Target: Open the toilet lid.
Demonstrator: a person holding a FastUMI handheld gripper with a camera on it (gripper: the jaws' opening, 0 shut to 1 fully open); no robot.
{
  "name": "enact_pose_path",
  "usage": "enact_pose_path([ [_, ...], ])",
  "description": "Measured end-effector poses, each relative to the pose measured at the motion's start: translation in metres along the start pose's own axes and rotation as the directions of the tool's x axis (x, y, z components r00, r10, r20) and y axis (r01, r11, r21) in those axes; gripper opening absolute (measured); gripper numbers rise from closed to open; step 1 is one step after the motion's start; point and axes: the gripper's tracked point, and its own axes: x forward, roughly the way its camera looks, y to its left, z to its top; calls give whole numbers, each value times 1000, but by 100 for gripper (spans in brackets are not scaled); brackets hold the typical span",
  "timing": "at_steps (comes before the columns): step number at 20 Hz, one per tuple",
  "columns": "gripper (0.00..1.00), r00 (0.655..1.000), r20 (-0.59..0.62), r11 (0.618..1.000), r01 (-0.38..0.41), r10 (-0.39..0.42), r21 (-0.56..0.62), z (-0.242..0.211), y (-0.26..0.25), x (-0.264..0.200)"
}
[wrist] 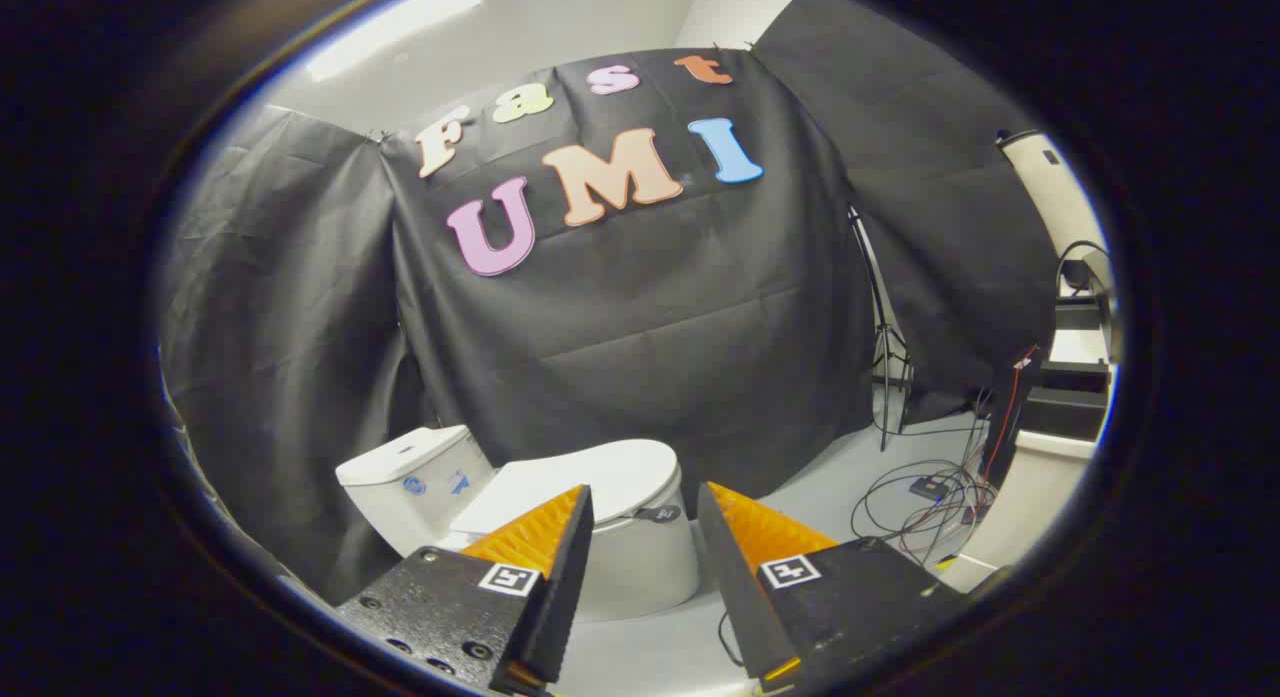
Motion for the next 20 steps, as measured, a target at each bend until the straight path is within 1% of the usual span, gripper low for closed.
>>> enact_pose_path([
  [2,66,1000,13,1000,11,-11,9,0,-5,0],
  [5,62,1000,8,999,27,-27,20,-4,-10,3],
  [10,57,999,-34,998,41,-39,40,-12,-19,11],
  [20,53,992,-116,995,49,-39,91,-26,-28,26],
])
